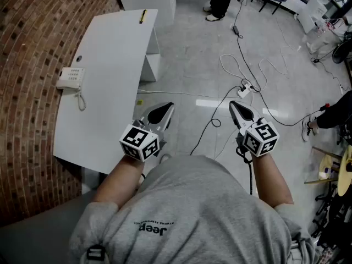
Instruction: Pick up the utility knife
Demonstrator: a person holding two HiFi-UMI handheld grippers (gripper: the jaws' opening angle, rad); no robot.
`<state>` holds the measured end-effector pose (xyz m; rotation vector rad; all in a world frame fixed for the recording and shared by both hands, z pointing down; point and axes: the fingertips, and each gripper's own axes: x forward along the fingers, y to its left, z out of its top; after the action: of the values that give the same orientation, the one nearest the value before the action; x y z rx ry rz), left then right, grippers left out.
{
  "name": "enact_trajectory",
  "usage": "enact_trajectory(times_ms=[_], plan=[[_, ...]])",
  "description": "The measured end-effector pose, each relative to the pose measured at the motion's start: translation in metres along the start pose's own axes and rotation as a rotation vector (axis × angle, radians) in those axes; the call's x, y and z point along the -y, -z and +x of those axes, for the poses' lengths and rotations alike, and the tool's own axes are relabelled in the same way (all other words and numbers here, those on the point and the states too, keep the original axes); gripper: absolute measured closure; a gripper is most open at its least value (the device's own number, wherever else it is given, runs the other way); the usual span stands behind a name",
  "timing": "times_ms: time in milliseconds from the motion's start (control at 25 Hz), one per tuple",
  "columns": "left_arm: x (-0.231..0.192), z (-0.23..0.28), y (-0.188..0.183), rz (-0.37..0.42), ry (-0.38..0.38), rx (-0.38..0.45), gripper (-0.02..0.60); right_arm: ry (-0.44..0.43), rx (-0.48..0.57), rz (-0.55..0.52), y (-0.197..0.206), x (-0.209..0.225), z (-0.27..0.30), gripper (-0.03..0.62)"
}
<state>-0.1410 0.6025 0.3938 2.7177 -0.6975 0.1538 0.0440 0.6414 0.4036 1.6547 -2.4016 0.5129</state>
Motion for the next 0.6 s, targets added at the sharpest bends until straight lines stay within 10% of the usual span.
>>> enact_trajectory(times_ms=[600], plan=[[0.0045, 0.0054, -0.0013, 0.007, -0.001, -0.003, 0.581, -0.016, -0.005, -0.02, -0.002, 0.0021, -0.0031, 0.586]])
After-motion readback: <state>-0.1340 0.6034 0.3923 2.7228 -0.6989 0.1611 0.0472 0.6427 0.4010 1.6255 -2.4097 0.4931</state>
